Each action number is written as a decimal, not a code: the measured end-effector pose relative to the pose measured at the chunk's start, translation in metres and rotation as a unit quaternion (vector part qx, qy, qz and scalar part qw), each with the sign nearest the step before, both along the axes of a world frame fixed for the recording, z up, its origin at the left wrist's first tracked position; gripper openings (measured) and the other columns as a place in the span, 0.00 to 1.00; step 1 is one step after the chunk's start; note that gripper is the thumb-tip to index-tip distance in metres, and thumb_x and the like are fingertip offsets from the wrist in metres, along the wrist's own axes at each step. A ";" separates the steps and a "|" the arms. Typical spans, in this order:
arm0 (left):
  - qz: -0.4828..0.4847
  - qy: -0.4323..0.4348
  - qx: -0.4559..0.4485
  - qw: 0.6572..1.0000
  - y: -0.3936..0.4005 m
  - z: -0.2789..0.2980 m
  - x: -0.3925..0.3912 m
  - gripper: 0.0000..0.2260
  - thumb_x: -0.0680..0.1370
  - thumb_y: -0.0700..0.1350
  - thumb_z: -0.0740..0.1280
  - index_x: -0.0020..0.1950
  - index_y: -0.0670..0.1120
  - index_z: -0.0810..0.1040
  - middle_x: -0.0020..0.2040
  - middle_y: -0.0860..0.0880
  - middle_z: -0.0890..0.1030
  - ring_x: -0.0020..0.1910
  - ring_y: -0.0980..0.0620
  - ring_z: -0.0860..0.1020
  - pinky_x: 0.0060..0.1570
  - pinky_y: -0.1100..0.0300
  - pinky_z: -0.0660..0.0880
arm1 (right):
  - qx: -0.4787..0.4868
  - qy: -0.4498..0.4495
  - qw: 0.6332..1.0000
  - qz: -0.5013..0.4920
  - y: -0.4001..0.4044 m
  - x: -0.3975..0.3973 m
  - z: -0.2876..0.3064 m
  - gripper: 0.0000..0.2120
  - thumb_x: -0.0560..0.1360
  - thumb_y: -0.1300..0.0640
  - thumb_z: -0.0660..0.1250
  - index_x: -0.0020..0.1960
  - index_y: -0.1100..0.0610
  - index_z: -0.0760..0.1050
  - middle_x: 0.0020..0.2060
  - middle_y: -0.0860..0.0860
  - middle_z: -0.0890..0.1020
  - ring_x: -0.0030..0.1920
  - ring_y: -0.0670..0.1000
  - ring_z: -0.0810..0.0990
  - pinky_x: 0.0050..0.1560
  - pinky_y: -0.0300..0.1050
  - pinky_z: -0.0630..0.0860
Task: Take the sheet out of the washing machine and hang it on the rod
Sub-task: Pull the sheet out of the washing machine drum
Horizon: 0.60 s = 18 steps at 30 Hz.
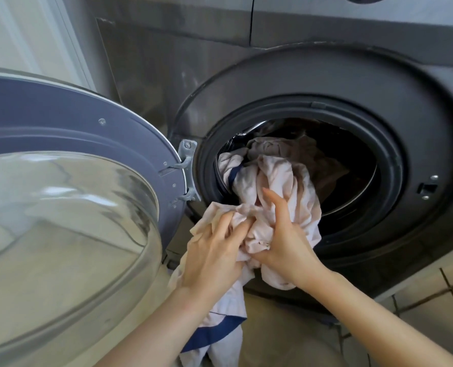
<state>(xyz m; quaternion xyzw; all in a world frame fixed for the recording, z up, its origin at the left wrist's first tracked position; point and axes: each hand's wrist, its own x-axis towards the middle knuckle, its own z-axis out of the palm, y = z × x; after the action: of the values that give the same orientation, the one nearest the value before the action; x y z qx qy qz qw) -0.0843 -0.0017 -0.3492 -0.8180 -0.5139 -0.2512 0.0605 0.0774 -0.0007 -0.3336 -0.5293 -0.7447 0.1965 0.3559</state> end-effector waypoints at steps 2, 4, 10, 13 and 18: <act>-0.006 0.007 -0.001 1.000 0.001 -0.002 -0.004 0.18 0.66 0.47 0.69 0.56 0.53 0.76 0.55 0.52 0.76 0.43 0.51 0.77 0.29 0.60 0.72 | -0.051 -0.030 0.998 0.033 0.005 0.009 0.005 0.53 0.62 0.44 0.78 0.73 0.38 0.43 0.53 0.50 0.80 0.46 0.44 0.80 0.49 0.45 0.78; -0.011 0.012 -0.011 1.000 -0.001 -0.005 -0.012 0.17 0.64 0.47 0.72 0.52 0.52 0.76 0.52 0.53 0.76 0.39 0.51 0.77 0.26 0.60 0.70 | -0.101 -0.115 0.985 0.075 0.011 0.025 0.017 0.56 0.58 0.37 0.77 0.74 0.41 0.45 0.63 0.41 0.70 0.61 0.40 0.67 0.65 0.47 0.67; 0.023 -0.005 -0.017 1.000 -0.021 -0.004 -0.037 0.15 0.65 0.55 0.60 0.42 0.50 0.80 0.44 0.54 0.78 0.35 0.51 0.77 0.23 0.64 0.60 | -0.227 -0.372 0.900 0.021 0.058 0.090 0.046 0.44 0.67 0.42 0.73 0.73 0.35 0.48 0.75 0.40 0.45 0.75 0.55 0.41 0.71 0.64 0.47; 0.020 -0.024 -0.017 0.999 -0.029 -0.006 -0.042 0.14 0.65 0.54 0.60 0.41 0.49 0.80 0.43 0.54 0.78 0.38 0.51 0.77 0.27 0.62 0.69 | -0.232 -0.458 0.857 -0.050 0.063 0.103 0.038 0.54 0.69 0.55 0.71 0.71 0.34 0.30 0.76 0.45 0.37 0.75 0.59 0.40 0.72 0.62 0.47; 0.003 -0.020 -0.030 0.999 -0.032 -0.005 -0.046 0.13 0.63 0.55 0.65 0.42 0.50 0.79 0.45 0.56 0.78 0.41 0.54 0.74 0.26 0.65 0.66 | -0.023 -0.485 0.874 -0.011 0.065 0.080 0.014 0.50 0.76 0.56 0.65 0.70 0.39 0.23 0.76 0.52 0.39 0.76 0.62 0.41 0.72 0.63 0.50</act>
<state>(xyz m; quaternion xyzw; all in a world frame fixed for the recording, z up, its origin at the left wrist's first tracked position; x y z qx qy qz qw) -0.1302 -0.0333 -0.3545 -0.8128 -0.5248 -0.2513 0.0264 0.1575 0.0644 -0.3200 -0.5743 -0.8133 -0.0721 -0.0602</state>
